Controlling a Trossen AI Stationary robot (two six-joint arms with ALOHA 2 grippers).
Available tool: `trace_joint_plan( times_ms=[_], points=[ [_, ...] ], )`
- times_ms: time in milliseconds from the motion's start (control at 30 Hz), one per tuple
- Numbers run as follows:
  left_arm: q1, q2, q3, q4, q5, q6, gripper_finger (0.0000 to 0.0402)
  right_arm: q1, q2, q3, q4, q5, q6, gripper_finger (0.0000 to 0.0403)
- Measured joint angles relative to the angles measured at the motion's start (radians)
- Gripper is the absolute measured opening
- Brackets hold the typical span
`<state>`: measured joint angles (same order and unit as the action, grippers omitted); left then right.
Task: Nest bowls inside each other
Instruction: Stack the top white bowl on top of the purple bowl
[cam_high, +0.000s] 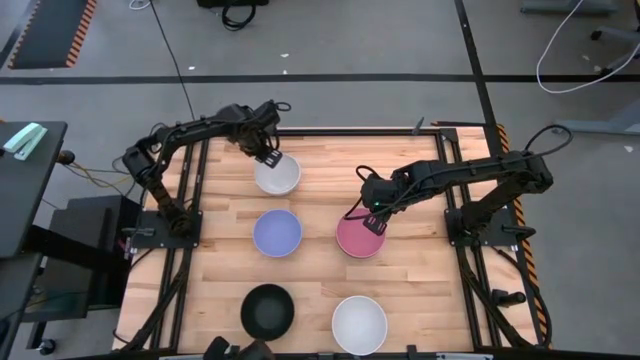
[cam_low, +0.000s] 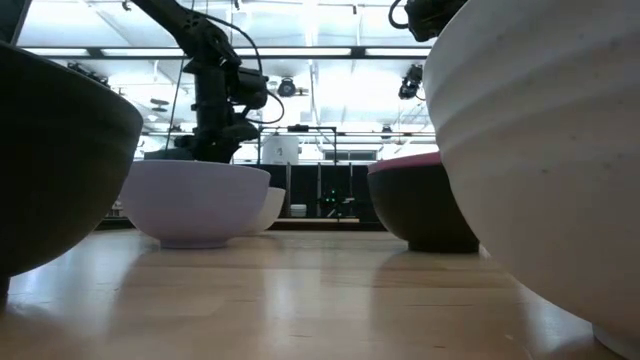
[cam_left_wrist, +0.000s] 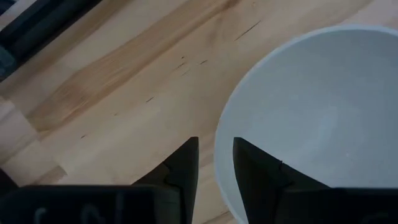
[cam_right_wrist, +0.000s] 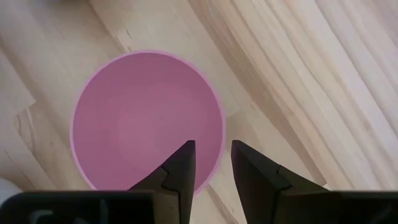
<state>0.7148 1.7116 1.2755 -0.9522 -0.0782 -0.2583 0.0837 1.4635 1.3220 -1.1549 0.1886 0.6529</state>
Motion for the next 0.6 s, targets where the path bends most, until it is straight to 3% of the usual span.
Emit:
trace_joint_plan(
  times_ms=[600],
  points=[
    [0.001,0.064,-0.001,-0.002,0.064,0.014,0.0108,0.000,0.000,0.000,-0.002,0.003,-0.002,0.0111]
  ],
)
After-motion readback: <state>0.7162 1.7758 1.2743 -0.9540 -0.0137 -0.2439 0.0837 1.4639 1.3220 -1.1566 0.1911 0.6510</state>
